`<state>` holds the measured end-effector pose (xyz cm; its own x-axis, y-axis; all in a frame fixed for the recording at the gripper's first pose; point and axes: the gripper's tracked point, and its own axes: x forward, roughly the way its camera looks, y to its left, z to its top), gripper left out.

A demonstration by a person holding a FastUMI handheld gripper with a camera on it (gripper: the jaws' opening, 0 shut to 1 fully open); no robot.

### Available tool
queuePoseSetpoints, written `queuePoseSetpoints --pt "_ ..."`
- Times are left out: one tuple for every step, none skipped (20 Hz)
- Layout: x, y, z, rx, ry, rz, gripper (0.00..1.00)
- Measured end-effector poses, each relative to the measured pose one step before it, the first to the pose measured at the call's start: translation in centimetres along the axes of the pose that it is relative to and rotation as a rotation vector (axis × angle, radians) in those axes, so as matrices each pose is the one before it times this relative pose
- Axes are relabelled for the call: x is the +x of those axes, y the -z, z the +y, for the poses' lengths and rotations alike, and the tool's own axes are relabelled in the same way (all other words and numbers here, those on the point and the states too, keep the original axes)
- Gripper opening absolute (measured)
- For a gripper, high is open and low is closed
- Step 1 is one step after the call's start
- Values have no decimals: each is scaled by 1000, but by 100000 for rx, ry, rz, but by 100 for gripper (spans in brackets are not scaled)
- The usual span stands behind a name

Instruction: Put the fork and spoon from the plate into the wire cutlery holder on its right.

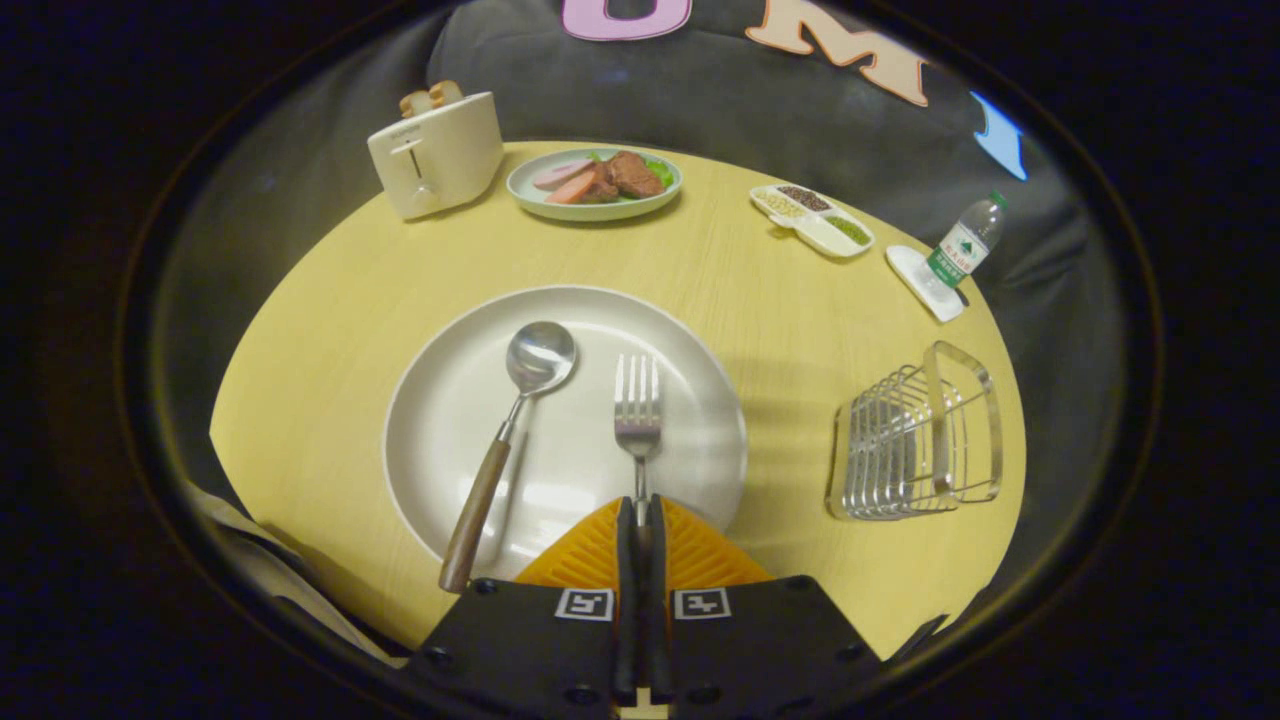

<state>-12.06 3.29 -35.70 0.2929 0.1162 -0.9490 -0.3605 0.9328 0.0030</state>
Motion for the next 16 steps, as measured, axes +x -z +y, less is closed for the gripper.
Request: queuePoseSetpoints --pt "-374 -330 -275 260 -395 -65 8" --pt "-390 -650 -422 120 458 -1089 8" --pt "-513 -211 -251 71 -202 -68 8" --pt "-529 -282 -401 391 57 -62 8" --pt "-462 -343 -335 149 -545 167 8" --pt "-554 -363 -585 -5 507 -194 8" --pt "-605 -331 -846 -507 697 273 8" --pt "-573 -371 -895 -302 1046 -71 8" --pt "-525 -269 -917 108 1005 195 8" --pt "-404 -315 -882 292 894 364 8" --pt "-409 -124 -889 384 994 171 8" --pt "-322 -168 -801 342 785 379 8" --pt "-221 96 -785 403 744 633 8" --pt "-290 -56 -775 594 993 555 8" --pt "-140 21 -659 710 726 256 8" --pt "-193 -39 -564 483 383 363 8"
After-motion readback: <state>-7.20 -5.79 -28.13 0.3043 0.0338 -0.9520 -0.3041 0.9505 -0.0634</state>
